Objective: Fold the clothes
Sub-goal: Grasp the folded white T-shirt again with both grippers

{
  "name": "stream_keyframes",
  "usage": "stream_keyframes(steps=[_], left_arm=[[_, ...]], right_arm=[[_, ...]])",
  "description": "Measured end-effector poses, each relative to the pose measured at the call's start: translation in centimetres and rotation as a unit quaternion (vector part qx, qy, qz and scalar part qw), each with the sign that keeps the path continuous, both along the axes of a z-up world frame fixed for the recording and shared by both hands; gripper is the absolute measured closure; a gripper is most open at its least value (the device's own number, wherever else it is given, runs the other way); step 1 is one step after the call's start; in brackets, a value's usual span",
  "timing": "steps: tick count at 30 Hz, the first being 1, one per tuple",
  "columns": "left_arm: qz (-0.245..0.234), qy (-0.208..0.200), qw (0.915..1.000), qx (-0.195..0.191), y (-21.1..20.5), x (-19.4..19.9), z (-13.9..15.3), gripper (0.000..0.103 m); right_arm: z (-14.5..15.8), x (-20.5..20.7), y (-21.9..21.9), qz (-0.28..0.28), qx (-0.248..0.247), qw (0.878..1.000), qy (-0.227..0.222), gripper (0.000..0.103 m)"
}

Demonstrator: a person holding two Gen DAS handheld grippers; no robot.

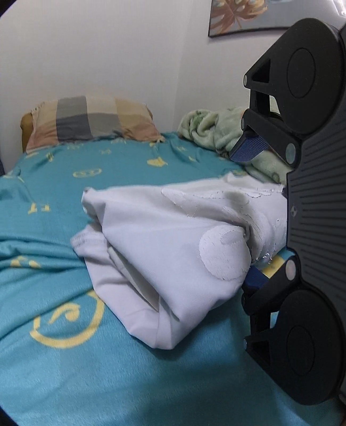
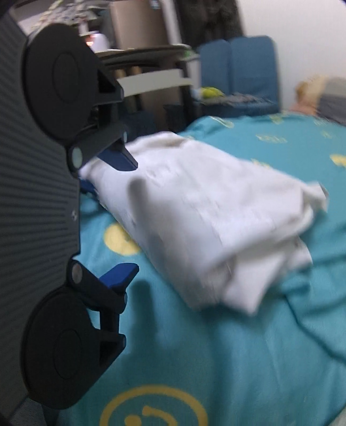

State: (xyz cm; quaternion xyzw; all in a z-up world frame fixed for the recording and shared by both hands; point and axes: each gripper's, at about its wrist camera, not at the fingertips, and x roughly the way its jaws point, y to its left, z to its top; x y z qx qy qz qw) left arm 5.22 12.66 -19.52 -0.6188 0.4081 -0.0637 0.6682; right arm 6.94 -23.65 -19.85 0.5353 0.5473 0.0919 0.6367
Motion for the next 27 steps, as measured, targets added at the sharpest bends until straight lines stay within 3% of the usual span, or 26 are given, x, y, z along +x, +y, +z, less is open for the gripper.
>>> stream_keyframes(steps=[2, 4, 5, 6, 9, 14, 17, 21, 27], left_arm=[[0.003, -0.013, 0.9998, -0.011, 0.0, 0.1, 0.4, 0.019], [0.002, -0.016, 0.9998, -0.008, -0.2, 0.2, 0.5, 0.019], [0.002, -0.013, 0.9999, -0.007, -0.3, 0.3, 0.4, 0.019], [0.002, -0.006, 0.9999, -0.008, -0.4, 0.3, 0.2, 0.019], [0.006, 0.018, 0.9998, -0.01, -0.6, 0.1, -0.6, 0.019], [0.03, 0.037, 0.9987, -0.017, 0.0, -0.5, -1.6, 0.022], [0.047, 0.032, 0.9981, -0.025, 0.3, -0.7, -1.5, 0.038], [0.052, 0.003, 0.9978, -0.04, 0.3, -1.5, 0.1, 0.074], [0.017, -0.039, 0.9976, -0.054, -1.5, -2.9, 5.9, 0.079]], right_arm=[[-0.5, -0.1, -0.6, -0.032, 0.005, 0.999, -0.003, 0.026], [-0.5, 0.1, -0.7, -0.047, 0.006, 0.999, -0.021, 0.034], [-0.3, 0.3, -0.6, -0.048, 0.002, 0.998, -0.031, 0.043], [-0.1, 0.4, -0.6, -0.048, -0.003, 0.998, -0.04, 0.058], [0.7, 0.7, -0.3, -0.039, -0.015, 0.996, -0.073, 0.074], [2.4, 0.5, -0.6, -0.034, -0.009, 0.992, -0.124, 0.08], [4.0, 0.3, -0.7, -0.031, -0.01, 0.988, -0.15, 0.082], [7.1, -1.0, -1.1, -0.034, -0.023, 0.982, -0.184, 0.082], [10.8, -5.1, -4.8, -0.072, -0.008, 0.978, -0.194, 0.082]])
